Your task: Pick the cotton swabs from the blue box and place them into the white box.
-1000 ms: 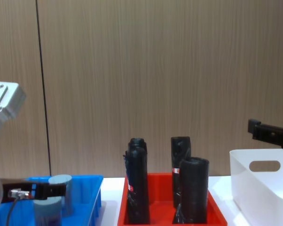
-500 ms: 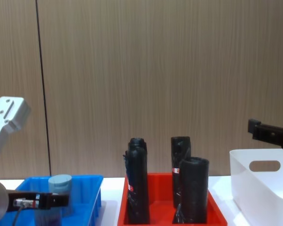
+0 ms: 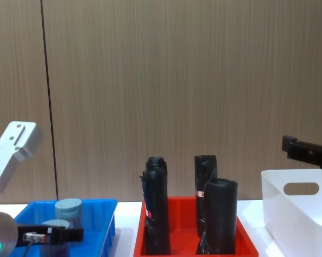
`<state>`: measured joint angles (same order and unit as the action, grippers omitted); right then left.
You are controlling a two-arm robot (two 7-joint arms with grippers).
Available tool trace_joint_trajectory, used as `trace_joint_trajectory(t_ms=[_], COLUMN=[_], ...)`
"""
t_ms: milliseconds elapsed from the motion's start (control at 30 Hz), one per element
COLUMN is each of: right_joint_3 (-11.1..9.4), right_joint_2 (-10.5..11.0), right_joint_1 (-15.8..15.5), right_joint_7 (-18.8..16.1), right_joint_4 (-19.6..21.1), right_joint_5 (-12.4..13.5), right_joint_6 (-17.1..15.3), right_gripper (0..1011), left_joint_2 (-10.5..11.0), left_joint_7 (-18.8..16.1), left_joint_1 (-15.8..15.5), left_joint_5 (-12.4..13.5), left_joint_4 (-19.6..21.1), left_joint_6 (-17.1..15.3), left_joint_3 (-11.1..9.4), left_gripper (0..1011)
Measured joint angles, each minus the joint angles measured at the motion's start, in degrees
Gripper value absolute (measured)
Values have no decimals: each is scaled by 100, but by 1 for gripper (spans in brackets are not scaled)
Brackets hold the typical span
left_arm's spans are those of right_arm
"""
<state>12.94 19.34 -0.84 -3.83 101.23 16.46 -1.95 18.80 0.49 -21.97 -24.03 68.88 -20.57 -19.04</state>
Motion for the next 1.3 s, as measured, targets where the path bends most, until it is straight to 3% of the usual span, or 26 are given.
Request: trace_joint_trajectory(t_ms=[333, 633, 700, 1067, 1300], right_joint_3=[0, 0, 0, 0, 0], right_joint_2=[0, 0, 0, 0, 0], right_joint_1=[0, 0, 0, 0, 0], right_joint_7=[0, 0, 0, 0, 0], right_joint_4=[0, 0, 0, 0, 0], right_joint_5=[0, 0, 0, 0, 0], right_joint_6=[0, 0, 0, 0, 0], right_gripper=[1002, 1001, 1002, 1001, 1001], left_joint_2=[-78, -119, -121, -93, 5], left_joint_7=[160, 202, 202, 185, 297], left_joint_1=[-146, -205, -206, -126, 10], left_joint_5=[133, 215, 223, 308, 420], left_joint_4=[-312, -458, -461, -303, 6], left_joint_6=[101, 202, 214, 425, 731], left_joint_3=[-11, -12, -11, 7, 37], left_gripper=[957, 689, 670, 661, 661])
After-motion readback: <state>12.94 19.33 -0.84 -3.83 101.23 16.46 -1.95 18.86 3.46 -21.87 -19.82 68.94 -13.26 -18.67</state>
